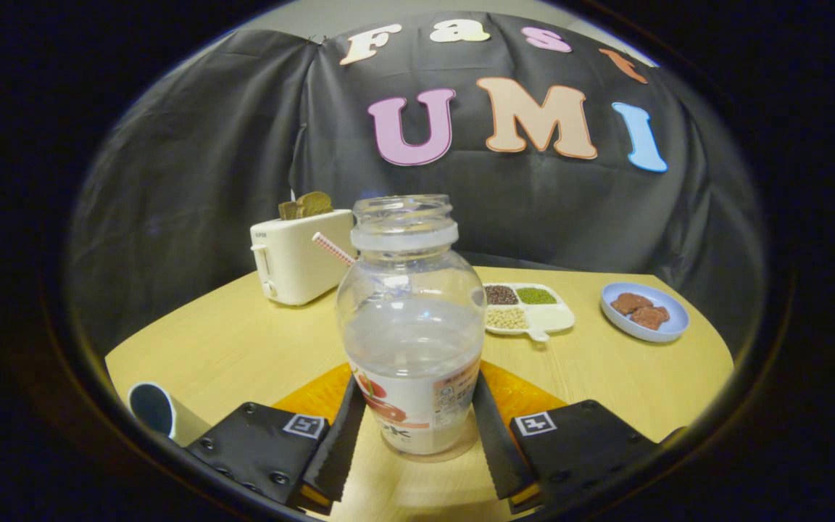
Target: Take the bottle from table, then pour the juice into the cup, finally place the bottle on the coaster
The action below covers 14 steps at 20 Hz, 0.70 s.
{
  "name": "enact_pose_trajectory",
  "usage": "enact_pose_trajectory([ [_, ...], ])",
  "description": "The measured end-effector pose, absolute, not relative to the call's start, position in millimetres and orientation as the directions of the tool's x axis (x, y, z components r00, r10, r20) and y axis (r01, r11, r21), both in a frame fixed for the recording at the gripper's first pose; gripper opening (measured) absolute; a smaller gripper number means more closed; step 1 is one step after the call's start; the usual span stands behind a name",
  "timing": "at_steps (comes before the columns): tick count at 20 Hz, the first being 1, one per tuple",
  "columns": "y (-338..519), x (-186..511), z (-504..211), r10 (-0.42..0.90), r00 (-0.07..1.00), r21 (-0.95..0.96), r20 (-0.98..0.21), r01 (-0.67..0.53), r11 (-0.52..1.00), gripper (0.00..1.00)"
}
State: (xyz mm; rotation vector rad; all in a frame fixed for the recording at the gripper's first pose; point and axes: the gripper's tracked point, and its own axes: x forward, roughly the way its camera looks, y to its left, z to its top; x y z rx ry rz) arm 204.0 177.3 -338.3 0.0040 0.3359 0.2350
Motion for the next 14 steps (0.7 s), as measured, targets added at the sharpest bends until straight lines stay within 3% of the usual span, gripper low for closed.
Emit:
enact_pose_trajectory([
  [7, 176.3, 205.2, -340.8, 0.233, 0.92, 0.062, -0.317, -0.225, 0.972, 0.81],
  [14, 178.3, 199.4, -342.2, 0.251, 0.913, 0.081, -0.322, -0.237, 0.968, 0.91],
])
